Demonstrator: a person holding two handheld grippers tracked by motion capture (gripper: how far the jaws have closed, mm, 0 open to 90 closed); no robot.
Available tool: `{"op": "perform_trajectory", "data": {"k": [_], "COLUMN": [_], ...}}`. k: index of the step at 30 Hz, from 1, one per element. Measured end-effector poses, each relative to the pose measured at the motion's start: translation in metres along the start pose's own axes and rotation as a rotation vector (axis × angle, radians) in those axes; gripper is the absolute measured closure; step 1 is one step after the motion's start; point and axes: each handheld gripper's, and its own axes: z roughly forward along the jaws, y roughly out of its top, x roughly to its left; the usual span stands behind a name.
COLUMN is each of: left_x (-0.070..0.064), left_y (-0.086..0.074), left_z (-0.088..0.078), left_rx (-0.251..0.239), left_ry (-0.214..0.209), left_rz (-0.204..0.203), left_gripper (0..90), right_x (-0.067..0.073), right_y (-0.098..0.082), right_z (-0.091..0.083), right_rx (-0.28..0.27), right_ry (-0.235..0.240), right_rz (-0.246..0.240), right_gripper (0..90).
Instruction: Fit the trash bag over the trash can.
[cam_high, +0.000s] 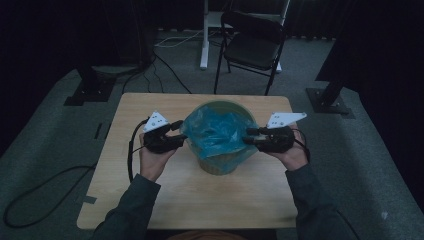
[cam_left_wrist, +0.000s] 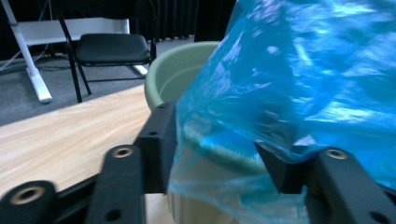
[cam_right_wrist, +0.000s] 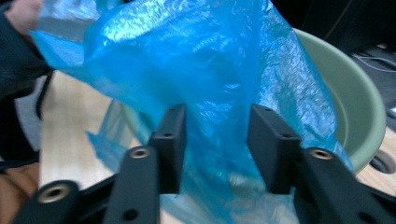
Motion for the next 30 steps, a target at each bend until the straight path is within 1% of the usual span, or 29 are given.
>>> {"op": "perform_trajectory", "data": {"k": [2, 3, 4, 5, 6, 7, 8, 11, 12, 13, 14, 15, 18, 20, 24, 26, 27, 28, 30], "left_x": [0.002, 0.003, 0.003, 0.005, 0.005, 0.008, 0.009, 0.015, 0.019, 0.019, 0.02, 0.022, 0.027, 0.03, 0.034, 0.038, 0.043, 0.043, 0.049], "left_y": [0.006, 0.008, 0.008, 0.01, 0.01, 0.013, 0.015, 0.018, 0.019, 0.019, 0.019, 0.019, 0.018, 0.018, 0.019, 0.021, 0.021, 0.021, 0.021], "left_z": [0.003, 0.004, 0.004, 0.006, 0.006, 0.009, 0.01, 0.016, 0.019, 0.019, 0.021, 0.022, 0.025, 0.026, 0.028, 0.031, 0.036, 0.036, 0.043], "left_rx": [-0.01, -0.011, -0.011, -0.009, -0.009, -0.01, -0.006, 0.005, 0.01, 0.01, 0.011, 0.012, 0.016, 0.015, 0.015, 0.024, 0.042, 0.042, 0.057], "left_ry": [0.014, 0.022, 0.022, 0.023, 0.023, 0.025, 0.034, 0.044, 0.053, 0.053, 0.06, 0.067, 0.081, 0.084, 0.098, 0.106, 0.112, 0.112, 0.12], "left_rz": [-0.006, -0.009, -0.009, -0.013, -0.013, -0.016, -0.022, -0.03, -0.04, -0.04, -0.045, -0.049, -0.061, -0.074, -0.086, -0.09, -0.1, -0.1, -0.115], "left_gripper": [60.3, 64.5, 67.9, 67.9, 72.4, 78.8, 78.8, 86.7, 89.7, 89.8, 89.8, 89.8, 89.9, 89.9, 90.0, 90.0, 89.9, 89.9, 89.9], "right_x": [-0.002, -0.004, -0.006, -0.006, -0.006, -0.01, -0.016, -0.028, -0.034, -0.034, -0.04, -0.04, -0.048, -0.05, -0.056, -0.059, -0.065, -0.065, -0.072], "right_y": [0.004, 0.006, 0.007, 0.007, 0.007, 0.009, 0.01, 0.011, 0.011, 0.011, 0.011, 0.011, 0.01, 0.01, 0.01, 0.011, 0.01, 0.01, 0.007], "right_z": [0.001, 0.0, 0.0, 0.0, 0.0, -0.001, -0.001, -0.001, 0.0, 0.0, 0.001, 0.001, 0.004, 0.004, 0.007, 0.008, 0.01, 0.01, 0.013], "right_rx": [-0.007, -0.01, -0.012, -0.012, -0.012, -0.016, -0.018, -0.012, -0.007, -0.007, -0.001, -0.001, 0.004, 0.008, 0.014, 0.018, 0.024, 0.024, 0.033], "right_ry": [-0.013, -0.031, -0.042, -0.042, -0.042, -0.045, -0.06, -0.079, -0.091, -0.091, -0.103, -0.103, -0.118, -0.12, -0.131, -0.142, -0.154, -0.154, -0.166], "right_rz": [0.004, 0.008, 0.018, 0.018, 0.018, 0.033, 0.055, 0.095, 0.116, 0.116, 0.137, 0.137, 0.165, 0.172, 0.187, 0.193, 0.208, 0.208, 0.231], "right_gripper": [82.5, 84.6, 85.7, 85.7, 85.7, 87.0, 87.8, 88.0, 88.0, 88.0, 88.0, 88.0, 88.3, 88.2, 88.6, 88.7, 88.7, 88.7, 88.9]}}
